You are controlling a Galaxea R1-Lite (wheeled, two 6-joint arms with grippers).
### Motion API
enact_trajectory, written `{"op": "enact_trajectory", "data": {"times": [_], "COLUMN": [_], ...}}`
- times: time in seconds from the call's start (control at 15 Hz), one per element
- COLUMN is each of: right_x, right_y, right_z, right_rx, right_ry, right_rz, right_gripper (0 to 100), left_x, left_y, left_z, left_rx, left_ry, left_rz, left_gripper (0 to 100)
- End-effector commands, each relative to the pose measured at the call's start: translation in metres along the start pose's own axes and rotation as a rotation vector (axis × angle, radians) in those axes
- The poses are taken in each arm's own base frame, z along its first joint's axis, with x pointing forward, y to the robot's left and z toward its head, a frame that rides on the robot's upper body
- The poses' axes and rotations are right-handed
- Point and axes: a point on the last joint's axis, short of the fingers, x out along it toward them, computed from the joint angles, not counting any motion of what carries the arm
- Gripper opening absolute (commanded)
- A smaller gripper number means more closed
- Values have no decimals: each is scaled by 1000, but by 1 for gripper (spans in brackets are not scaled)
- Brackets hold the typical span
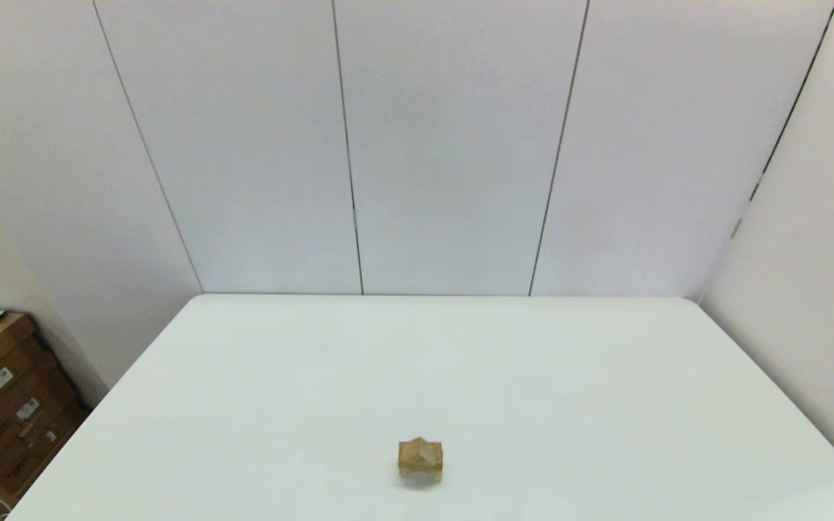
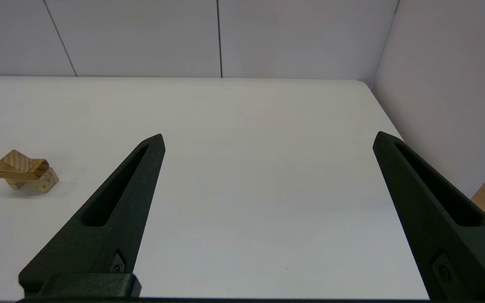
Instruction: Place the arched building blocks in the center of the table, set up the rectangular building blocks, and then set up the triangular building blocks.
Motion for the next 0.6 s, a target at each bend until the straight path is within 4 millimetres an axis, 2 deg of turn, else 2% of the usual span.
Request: {"op": "enact_trajectory", "data": {"times": [0.07,0.6], "right_x": [0,0], "right_y": [0,0], "right_z": [0,0], "right_rx": [-2,0], "right_ry": [-3,0], "right_rz": [2,0], "right_gripper": [100,100], "left_x": [0,0], "left_y": [0,0], "left_z": [0,0], "left_rx": [0,0], "left_ry": [2,2], "left_rz": [0,0], "left_gripper": [100,100]}}
